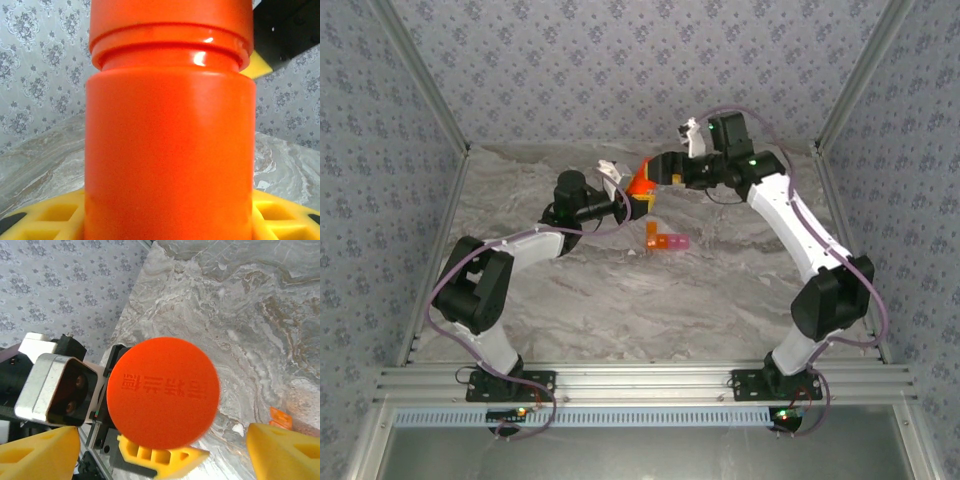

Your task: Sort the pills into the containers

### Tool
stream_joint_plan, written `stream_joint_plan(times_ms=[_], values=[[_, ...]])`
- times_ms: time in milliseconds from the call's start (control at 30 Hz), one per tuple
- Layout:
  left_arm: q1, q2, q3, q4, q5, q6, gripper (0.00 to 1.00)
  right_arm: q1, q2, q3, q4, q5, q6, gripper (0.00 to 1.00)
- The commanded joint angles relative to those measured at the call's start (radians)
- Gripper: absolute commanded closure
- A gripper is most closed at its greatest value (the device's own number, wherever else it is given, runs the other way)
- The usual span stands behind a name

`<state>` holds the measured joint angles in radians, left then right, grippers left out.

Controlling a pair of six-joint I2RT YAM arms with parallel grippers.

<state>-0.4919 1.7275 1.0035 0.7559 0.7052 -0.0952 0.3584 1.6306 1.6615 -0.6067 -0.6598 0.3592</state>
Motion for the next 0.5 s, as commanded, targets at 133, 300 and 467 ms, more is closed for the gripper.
stream_joint_plan(times_ms=[133, 300, 467], values=[[0.004, -0.002, 0.04, 0.01, 0.122, -0.014, 1.0, -0.085, -0.019, 0.052, -0.1, -0.172, -0.187, 0.12], [0.004, 0.009, 0.055, -0.005, 0.17, -0.03, 1.0, -0.096, 0.023, 0.101, -0.107, -0.226, -0.23, 0.16], [0.002, 0.022, 0.07, -0.02, 0.196, -0.039, 1.0, -0.075, 0.069, 0.152, -0.125, -0.225, -0.233, 0.18]])
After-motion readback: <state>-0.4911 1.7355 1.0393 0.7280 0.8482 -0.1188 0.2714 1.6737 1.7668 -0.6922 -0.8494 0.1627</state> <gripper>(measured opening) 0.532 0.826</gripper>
